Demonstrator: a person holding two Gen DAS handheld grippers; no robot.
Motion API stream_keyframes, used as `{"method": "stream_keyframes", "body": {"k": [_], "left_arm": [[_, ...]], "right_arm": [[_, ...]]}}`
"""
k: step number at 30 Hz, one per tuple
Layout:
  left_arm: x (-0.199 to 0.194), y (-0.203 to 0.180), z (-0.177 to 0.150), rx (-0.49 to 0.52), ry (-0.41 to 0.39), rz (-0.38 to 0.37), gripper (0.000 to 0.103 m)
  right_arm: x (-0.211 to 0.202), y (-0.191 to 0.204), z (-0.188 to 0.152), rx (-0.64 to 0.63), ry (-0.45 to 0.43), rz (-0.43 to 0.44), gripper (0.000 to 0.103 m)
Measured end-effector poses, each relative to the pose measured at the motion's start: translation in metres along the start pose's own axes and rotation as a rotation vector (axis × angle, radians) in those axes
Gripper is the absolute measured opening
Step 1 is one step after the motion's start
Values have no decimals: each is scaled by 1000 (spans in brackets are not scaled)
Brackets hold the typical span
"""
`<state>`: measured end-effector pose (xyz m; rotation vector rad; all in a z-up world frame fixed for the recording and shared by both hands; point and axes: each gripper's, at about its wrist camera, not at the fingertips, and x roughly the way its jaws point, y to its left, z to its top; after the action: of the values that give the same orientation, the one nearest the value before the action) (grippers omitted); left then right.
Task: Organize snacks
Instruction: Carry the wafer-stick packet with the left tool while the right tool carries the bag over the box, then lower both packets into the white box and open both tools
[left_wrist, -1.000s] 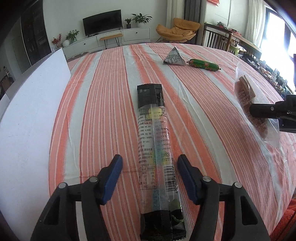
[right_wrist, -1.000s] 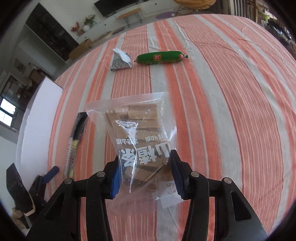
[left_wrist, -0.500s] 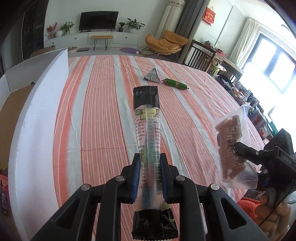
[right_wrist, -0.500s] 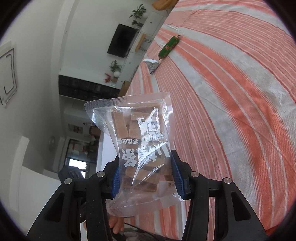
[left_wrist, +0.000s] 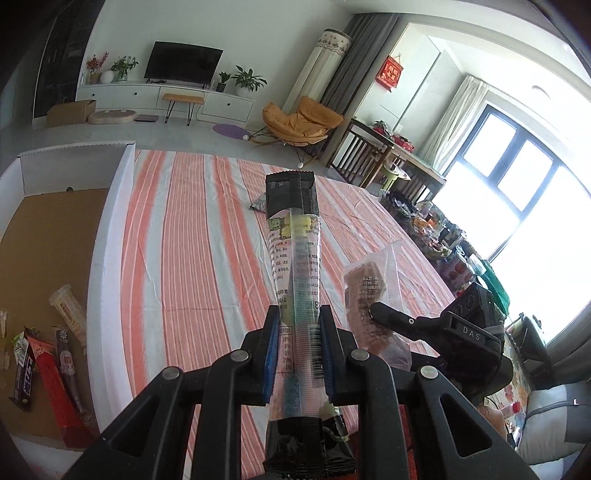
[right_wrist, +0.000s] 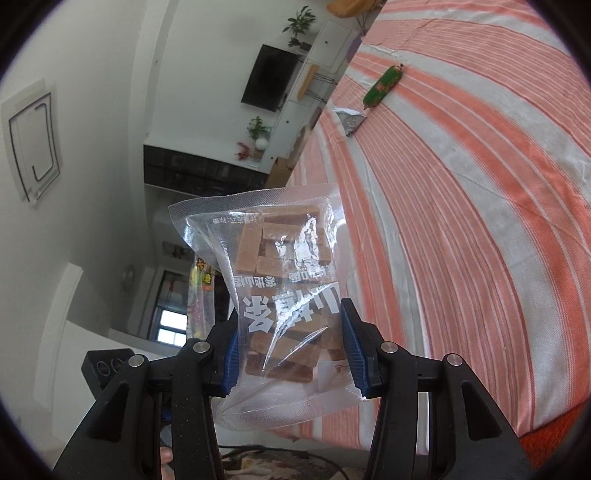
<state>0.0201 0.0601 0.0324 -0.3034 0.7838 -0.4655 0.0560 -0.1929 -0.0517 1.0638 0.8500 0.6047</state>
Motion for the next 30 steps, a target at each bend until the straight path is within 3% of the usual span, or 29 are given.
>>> {"method": "stream_keyframes", "body": {"k": [6,13,23,30], "left_arm": [[-41,10,7,-27,-47,-17,19],[-92,35,17,-63,-138,30,19],[-132,111,21,-165,-222,203,19],[-137,169,9,-227,-201,340,19]], "right_arm": [[16,16,-5,-14,36,28,50],[42,44,-14,-35,97,79,50],[82,99,-29,-95,194,141,50],[136,142,-38,-154,286,156,50]]}}
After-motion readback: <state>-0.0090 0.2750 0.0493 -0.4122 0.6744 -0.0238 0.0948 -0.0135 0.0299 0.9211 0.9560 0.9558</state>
